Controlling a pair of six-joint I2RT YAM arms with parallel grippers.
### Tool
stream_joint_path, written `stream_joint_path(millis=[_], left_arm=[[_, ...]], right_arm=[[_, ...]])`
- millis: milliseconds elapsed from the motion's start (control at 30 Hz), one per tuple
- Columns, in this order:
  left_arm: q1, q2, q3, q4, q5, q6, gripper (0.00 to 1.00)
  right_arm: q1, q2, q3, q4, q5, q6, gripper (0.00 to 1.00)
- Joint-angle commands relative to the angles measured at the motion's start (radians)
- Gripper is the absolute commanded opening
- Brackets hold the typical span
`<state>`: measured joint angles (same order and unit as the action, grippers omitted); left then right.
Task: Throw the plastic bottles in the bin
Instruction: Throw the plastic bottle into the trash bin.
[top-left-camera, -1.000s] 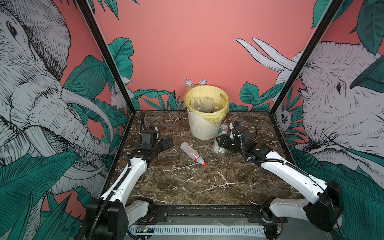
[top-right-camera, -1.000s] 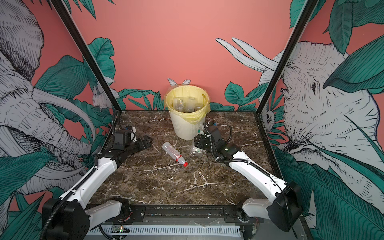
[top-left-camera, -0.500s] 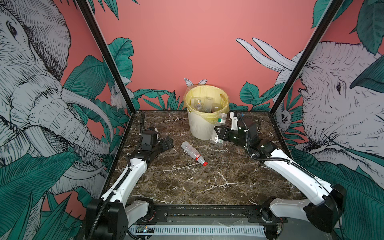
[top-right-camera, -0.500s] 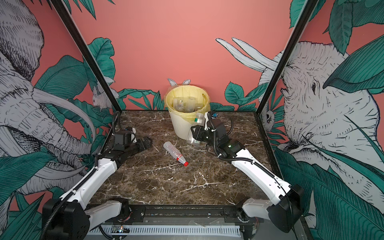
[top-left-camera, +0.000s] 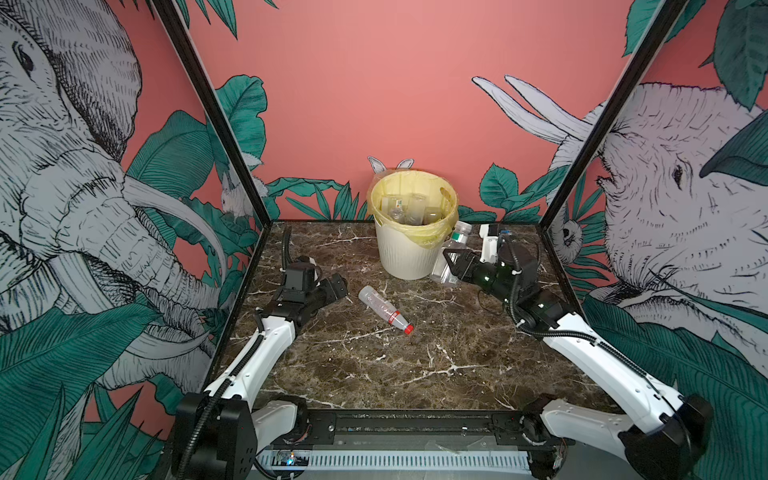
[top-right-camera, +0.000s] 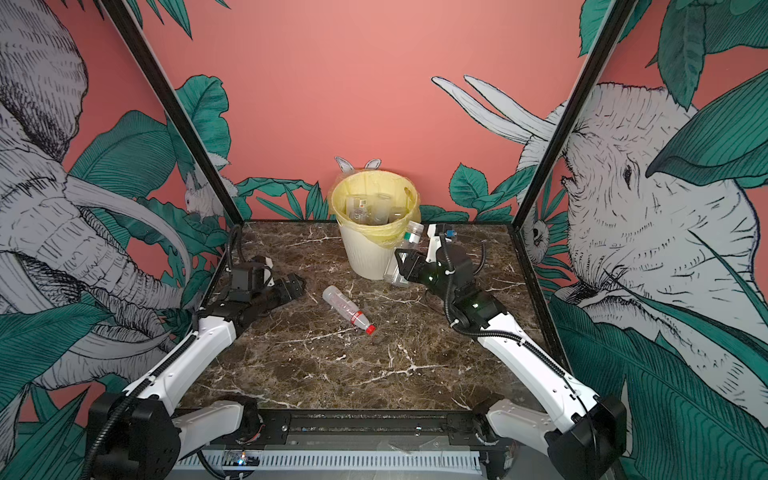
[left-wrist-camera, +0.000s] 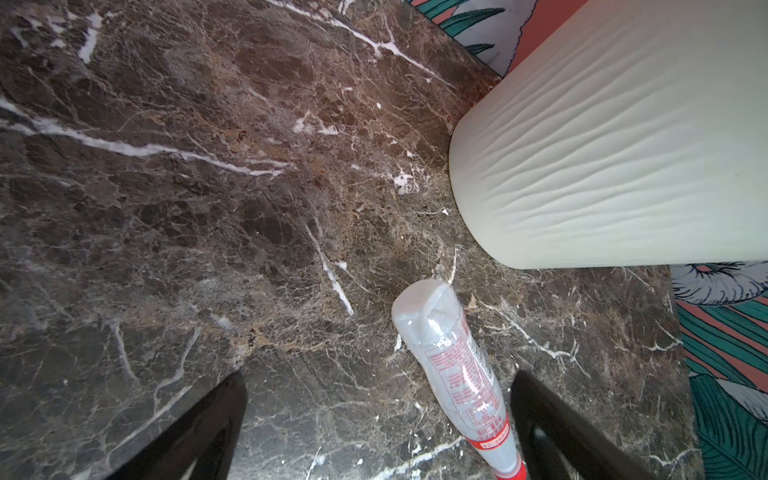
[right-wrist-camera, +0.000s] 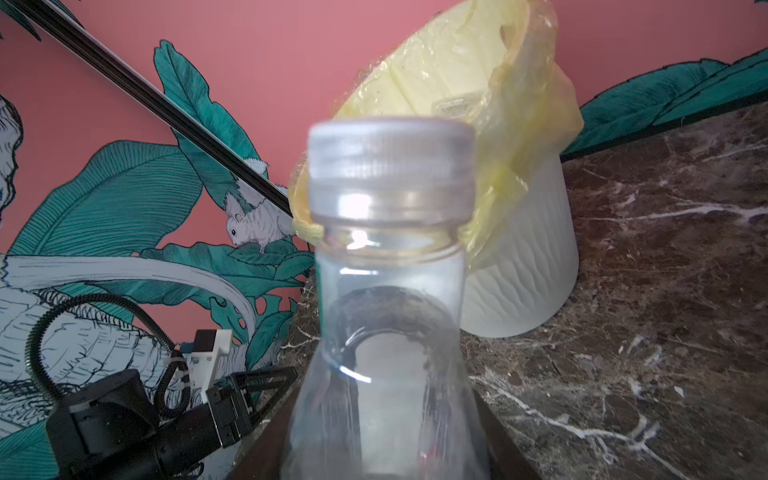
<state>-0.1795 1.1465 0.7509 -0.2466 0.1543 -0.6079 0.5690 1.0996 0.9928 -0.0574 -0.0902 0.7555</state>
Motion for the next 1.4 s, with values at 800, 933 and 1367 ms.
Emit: stream_joint_path(millis=[800,933,1367], left_arm=[[-0.055,-0.124,-0.112,0.039,-0.005,-0.117,0.99],[-0.055,-0.089,-0.095,0.046,0.017,-0.112,0.99],[-0.086,0.006,-0.081,0.105,0.038,-0.182,0.99]], right_arm=[[0.008,0.656,1.134,-0.372,0.218,-0.210,0.99],[0.006,0.433,0.810,-0.243,0.262,-0.222,0.99],[0.000,0.084,0.265,-0.221,0.299,-0.227,0.99]])
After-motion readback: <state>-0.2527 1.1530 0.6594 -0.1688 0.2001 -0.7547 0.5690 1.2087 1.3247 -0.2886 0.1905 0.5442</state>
